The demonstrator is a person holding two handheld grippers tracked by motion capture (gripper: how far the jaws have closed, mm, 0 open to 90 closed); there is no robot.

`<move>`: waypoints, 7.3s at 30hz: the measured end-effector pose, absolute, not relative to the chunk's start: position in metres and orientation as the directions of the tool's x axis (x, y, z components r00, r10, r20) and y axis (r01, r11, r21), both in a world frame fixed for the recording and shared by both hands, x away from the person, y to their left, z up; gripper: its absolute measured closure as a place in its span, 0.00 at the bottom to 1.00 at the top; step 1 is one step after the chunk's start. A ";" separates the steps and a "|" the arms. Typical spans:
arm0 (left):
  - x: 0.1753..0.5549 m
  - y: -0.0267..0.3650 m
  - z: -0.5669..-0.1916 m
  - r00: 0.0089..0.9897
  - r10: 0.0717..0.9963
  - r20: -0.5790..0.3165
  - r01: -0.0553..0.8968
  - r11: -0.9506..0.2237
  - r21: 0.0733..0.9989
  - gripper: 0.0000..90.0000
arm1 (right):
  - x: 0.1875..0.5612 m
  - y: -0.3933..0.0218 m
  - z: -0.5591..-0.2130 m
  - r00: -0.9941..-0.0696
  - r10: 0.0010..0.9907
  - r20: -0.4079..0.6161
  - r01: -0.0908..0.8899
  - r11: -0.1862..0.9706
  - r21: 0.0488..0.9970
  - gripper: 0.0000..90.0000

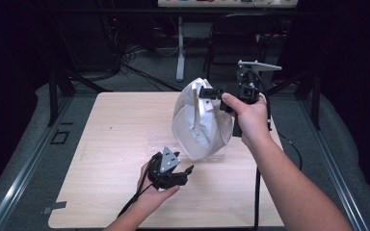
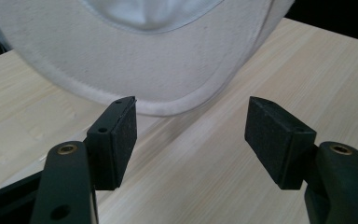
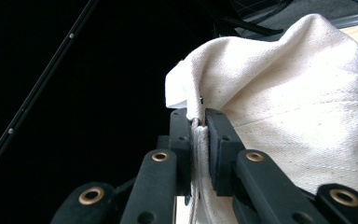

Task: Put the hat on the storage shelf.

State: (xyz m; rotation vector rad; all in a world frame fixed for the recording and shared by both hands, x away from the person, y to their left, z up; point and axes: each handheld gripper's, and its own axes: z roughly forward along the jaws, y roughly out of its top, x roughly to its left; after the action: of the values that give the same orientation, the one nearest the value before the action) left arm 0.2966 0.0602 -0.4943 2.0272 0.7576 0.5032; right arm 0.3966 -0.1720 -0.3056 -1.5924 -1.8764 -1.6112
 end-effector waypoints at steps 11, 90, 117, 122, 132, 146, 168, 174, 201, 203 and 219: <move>0.308 0.023 -0.486 0.706 0.695 0.133 0.307 -0.469 0.828 0.39 | 0.401 -0.164 -0.306 -0.384 0.578 0.720 0.791 -0.196 0.579 0.91; 0.350 0.070 -0.503 0.704 0.710 0.027 0.383 -0.411 0.827 0.93 | 0.405 -0.153 -0.327 -0.379 0.614 0.692 0.809 -0.143 0.570 0.91; 0.354 0.078 -0.535 0.630 0.770 -0.101 0.534 -0.335 0.776 0.94 | 0.413 -0.142 -0.365 -0.339 0.661 0.670 0.846 -0.097 0.524 0.90; 0.353 0.078 -0.534 0.628 0.772 -0.098 0.530 -0.331 0.781 0.93 | 0.413 -0.144 -0.365 -0.340 0.659 0.670 0.844 -0.101 0.527 0.90; 0.352 0.078 -0.534 0.627 0.772 -0.102 0.532 -0.328 0.781 0.90 | 0.411 -0.142 -0.364 -0.343 0.656 0.673 0.843 -0.101 0.528 0.90; 0.330 0.102 -0.528 0.639 0.763 -0.102 0.490 -0.300 0.819 0.61 | 0.411 -0.143 -0.365 -0.342 0.657 0.672 0.839 -0.108 0.533 0.90; 0.305 0.164 -0.527 0.631 0.772 -0.074 0.480 -0.314 0.819 0.58 | 0.408 -0.154 -0.365 -0.333 0.666 0.667 0.833 -0.124 0.539 0.87; 0.313 0.175 -0.532 0.593 0.796 -0.119 0.515 -0.262 0.816 0.57 | 0.404 -0.164 -0.362 -0.332 0.661 0.673 0.826 -0.142 0.546 0.81; 0.317 0.179 -0.536 0.571 0.812 -0.116 0.527 -0.255 0.811 0.55 | 0.344 -0.209 -0.383 -0.445 0.701 0.557 0.697 -0.119 0.707 0.54; 0.317 0.180 -0.536 0.572 0.812 -0.115 0.526 -0.255 0.811 0.55 | 0.340 -0.210 -0.387 -0.448 0.705 0.550 0.691 -0.118 0.713 0.54; 0.318 0.179 -0.538 0.572 0.812 -0.116 0.529 -0.257 0.809 0.55 | 0.308 -0.216 -0.433 -0.390 0.819 0.422 0.618 -0.107 0.779 0.52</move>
State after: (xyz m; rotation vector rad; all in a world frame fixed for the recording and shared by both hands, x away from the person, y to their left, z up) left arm 0.3176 0.1787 -0.5382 1.9355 1.0786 0.4114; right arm 0.3079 -0.2161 -0.4330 -1.8233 -2.2179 -1.7045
